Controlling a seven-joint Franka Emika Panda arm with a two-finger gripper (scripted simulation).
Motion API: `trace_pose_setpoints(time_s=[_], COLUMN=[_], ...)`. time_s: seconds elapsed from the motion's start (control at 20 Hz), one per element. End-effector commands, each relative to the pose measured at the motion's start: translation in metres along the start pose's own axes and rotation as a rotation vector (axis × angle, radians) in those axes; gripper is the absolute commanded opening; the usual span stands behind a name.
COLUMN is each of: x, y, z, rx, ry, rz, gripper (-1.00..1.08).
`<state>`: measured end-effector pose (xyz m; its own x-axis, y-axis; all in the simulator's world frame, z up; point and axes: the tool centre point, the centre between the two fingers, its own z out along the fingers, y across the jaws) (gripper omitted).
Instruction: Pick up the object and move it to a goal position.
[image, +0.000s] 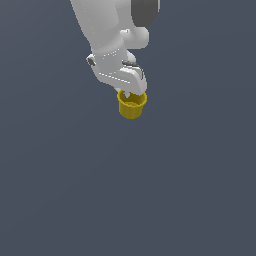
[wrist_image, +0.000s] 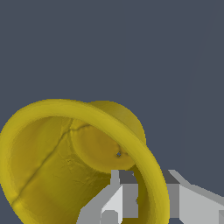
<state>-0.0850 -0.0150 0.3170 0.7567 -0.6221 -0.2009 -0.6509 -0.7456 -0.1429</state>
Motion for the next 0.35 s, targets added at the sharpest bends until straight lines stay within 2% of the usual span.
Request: trace_pose_setpoints(time_s=[0.0, 0.3], x=[-0.0020, 0.0000], y=[-0.0012, -0.0016], z=[-0.0056, -0.0030], rx=[0.001, 0.002], ry=[0.001, 0.001], rz=[0.000, -0.001], gripper=[-1.00, -1.00])
